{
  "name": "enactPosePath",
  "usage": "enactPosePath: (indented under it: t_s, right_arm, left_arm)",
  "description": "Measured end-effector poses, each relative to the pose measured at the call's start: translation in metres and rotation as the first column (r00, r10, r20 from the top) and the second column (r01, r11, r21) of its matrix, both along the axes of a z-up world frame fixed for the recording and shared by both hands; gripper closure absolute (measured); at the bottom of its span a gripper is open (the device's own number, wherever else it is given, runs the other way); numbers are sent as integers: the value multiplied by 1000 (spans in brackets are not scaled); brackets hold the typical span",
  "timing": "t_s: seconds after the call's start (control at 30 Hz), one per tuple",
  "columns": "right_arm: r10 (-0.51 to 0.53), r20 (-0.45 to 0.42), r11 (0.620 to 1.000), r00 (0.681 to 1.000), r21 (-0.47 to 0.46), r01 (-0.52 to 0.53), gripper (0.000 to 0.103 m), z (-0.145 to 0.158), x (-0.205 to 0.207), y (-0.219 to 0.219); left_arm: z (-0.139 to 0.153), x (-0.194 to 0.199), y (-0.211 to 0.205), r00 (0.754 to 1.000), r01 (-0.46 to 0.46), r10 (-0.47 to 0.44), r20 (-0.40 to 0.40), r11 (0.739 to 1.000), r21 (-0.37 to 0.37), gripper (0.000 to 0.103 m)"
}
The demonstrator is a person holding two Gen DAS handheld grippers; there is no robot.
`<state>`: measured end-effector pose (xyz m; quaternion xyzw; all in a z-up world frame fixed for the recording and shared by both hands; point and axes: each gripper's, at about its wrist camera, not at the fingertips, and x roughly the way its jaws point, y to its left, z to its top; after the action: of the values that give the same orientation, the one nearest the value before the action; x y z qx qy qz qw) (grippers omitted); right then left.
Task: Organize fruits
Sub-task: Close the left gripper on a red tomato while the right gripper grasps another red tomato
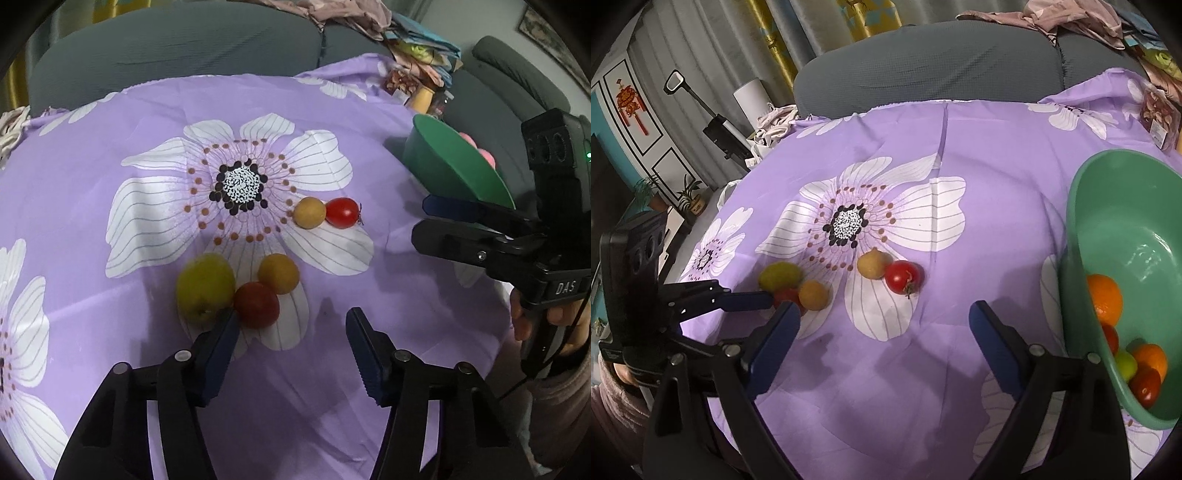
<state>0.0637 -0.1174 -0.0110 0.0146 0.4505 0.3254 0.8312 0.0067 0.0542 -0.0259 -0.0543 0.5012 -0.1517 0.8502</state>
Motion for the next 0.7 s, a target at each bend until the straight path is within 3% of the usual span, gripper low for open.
enactPosePath:
  t_s: [0.17,0.4,0.53,0.7]
  right_arm:
    - [8,-8,1000,1000,4,-8,10,-2,4,1]
    - [31,-16,999,999,-23,-31,13,-7,9,9]
    - [47,-20,998,999,-43,-48,14,-10,13,16]
    - [77,-39,993,996,-90,-80,25,-17,21,28]
  left_arm:
    - [-3,7,-1,1000,10,-10,-2,999,52,44]
    - [-9,18,0,1000,30,-28,-12,993,117,63]
    - [-14,22,1,999,31,-28,-20,991,129,65]
    - [-15,24,4,1000,24,-23,-11,991,130,73]
